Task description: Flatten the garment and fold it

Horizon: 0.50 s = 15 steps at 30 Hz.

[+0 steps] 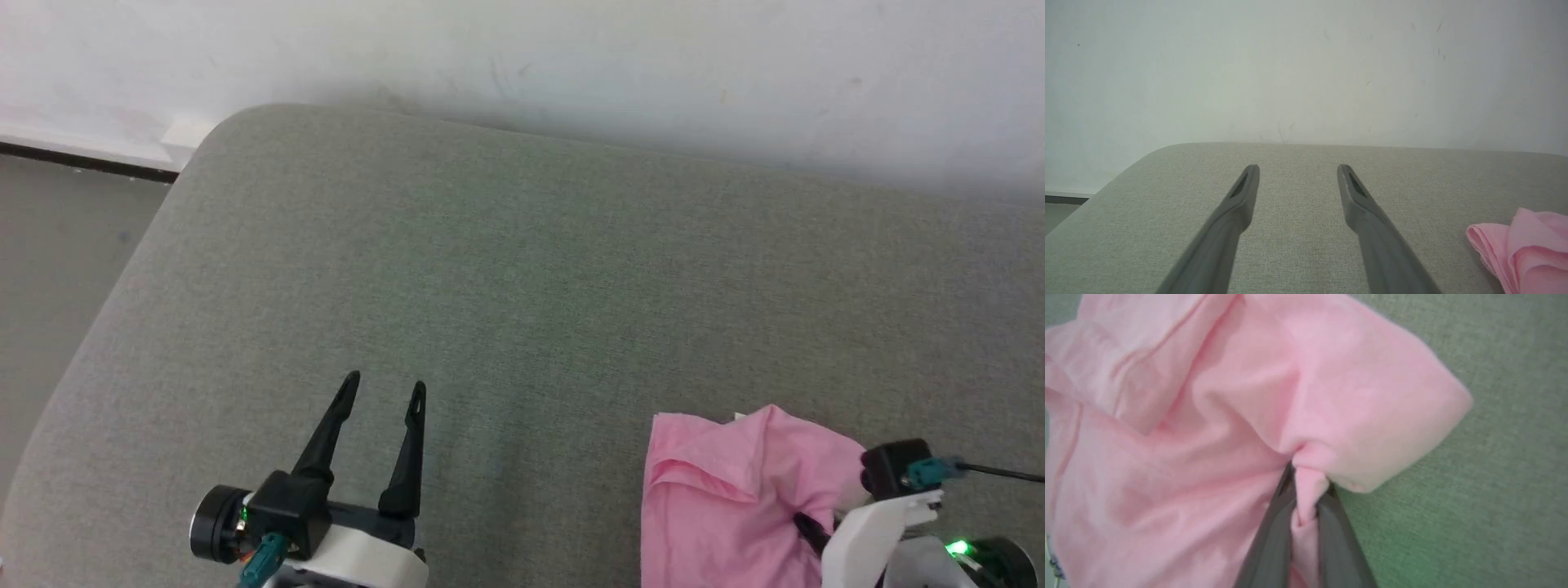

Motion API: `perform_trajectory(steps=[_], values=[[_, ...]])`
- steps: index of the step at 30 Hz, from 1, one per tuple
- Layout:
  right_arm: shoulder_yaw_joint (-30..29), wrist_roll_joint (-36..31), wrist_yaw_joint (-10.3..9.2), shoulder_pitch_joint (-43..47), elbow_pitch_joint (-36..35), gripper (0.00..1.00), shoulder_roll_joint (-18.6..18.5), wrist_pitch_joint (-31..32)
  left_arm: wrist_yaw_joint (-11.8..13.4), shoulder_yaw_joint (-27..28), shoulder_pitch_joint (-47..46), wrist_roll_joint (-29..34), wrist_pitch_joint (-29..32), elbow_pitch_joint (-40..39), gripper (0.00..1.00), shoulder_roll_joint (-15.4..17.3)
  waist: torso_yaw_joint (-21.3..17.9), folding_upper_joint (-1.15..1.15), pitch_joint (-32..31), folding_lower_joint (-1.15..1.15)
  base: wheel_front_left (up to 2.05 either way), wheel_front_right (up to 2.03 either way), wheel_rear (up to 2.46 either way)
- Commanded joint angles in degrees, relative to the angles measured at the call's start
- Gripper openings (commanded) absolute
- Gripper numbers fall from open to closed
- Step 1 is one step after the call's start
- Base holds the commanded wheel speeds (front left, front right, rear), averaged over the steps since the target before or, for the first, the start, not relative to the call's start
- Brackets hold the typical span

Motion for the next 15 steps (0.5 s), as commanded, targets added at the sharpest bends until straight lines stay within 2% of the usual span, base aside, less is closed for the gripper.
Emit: perform_trajectory(steps=[1,7,11,15], values=[[1.88,-2.16,-0.05,-0.81,1.32,0.0,-0.72,-0.66,-0.39,-0.19,-0.7,0.83,-0.27,0.17,1.0,-0.29,-1.64,0.0,-0.71,0.0,0.0,0.0,0.0],[7.36,-9.36,-0.05,-6.68,-1.67,0.0,-8.32,-1.13,-0.57,-1.29,-1.33,0.85,-0.27,0.18,1.0,-0.66,-8.04,0.0,-0.58,0.0,0.0,0.0,0.0],[11.9,-10.32,-0.05,-11.09,-4.0,0.0,-15.74,1.81,-0.86,-2.59,-3.26,1.06,-0.27,0.05,1.0,-0.92,-13.38,0.0,1.79,0.0,0.0,0.0,0.0],[13.8,-9.08,-0.05,-15.33,-5.02,0.0,-24.25,4.47,-1.38,-4.3,-6.81,1.57,-0.27,0.06,1.0,-1.1,-17.43,0.0,5.56,0.0,0.0,0.0,0.0]])
